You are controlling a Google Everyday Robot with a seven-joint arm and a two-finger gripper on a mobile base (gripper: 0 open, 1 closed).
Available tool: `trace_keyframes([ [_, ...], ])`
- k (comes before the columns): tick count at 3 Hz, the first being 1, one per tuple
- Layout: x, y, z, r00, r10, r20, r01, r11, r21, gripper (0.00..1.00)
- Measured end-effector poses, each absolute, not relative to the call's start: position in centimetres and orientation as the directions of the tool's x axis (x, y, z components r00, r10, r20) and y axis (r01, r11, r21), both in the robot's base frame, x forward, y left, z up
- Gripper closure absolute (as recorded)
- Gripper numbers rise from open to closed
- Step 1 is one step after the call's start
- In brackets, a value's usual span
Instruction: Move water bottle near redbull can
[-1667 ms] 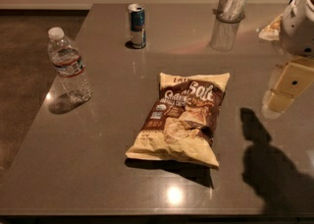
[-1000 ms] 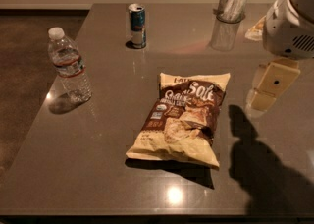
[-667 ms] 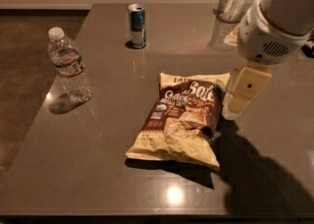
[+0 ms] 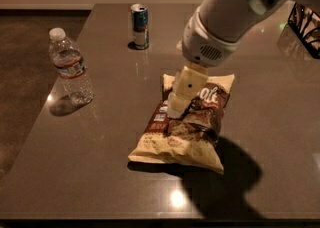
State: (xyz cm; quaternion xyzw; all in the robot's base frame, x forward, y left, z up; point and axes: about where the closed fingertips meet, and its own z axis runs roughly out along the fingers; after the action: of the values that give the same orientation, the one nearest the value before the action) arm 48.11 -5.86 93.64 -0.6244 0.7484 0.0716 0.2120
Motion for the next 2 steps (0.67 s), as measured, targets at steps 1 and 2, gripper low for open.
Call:
trace_keyframes([
  [1, 50.9, -0.7, 94.3, -0.116, -0.858, -0.500, -0.965, 0.217, -0.148, 0.00],
  [2, 53.2, 3.7, 94.2, -0.101, -0.809, -0.579, -0.964, 0.225, -0.146, 0.00],
])
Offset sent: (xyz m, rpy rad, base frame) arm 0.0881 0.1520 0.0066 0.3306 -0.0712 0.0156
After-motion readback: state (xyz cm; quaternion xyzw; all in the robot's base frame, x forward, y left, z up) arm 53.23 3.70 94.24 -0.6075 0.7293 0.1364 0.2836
